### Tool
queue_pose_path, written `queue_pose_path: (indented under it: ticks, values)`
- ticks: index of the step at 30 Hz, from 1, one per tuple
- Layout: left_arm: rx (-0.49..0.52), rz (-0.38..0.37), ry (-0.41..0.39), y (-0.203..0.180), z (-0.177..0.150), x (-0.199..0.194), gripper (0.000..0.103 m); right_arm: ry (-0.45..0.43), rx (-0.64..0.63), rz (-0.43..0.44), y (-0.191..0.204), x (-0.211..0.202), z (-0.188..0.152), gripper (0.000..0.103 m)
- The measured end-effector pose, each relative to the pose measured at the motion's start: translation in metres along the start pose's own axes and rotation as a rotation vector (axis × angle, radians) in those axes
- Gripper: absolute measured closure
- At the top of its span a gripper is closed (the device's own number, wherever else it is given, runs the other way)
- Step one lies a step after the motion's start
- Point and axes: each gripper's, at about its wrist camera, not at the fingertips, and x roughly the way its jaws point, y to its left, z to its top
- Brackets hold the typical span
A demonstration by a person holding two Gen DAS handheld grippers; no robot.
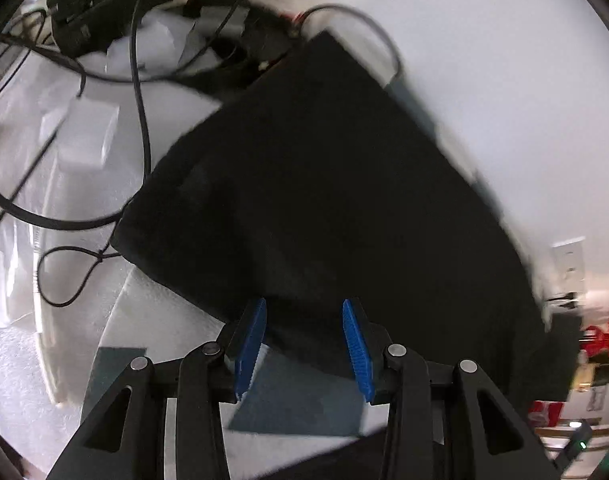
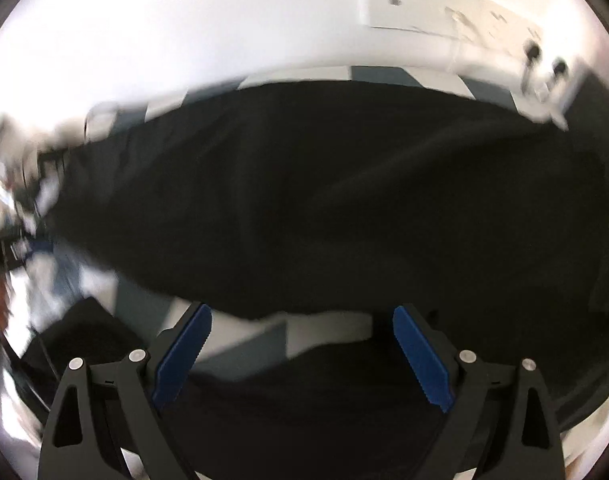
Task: Fold clothes
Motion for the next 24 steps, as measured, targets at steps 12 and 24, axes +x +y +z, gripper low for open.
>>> queue_pose_path:
  ticks: [12, 24]
  values:
    - [0.038, 0.096, -0.003, 0.017, -0.005, -0.014, 0.101, 0.037, 0.167, 0.003, -0.058, 0.015, -0.006, 0.009]
    - [0.04, 0.2, -0.034, 0.01, -0.009, -0.019, 0.101, -0.083, 0.326, -0.12, -0.124, -0.007, 0.018, 0.009]
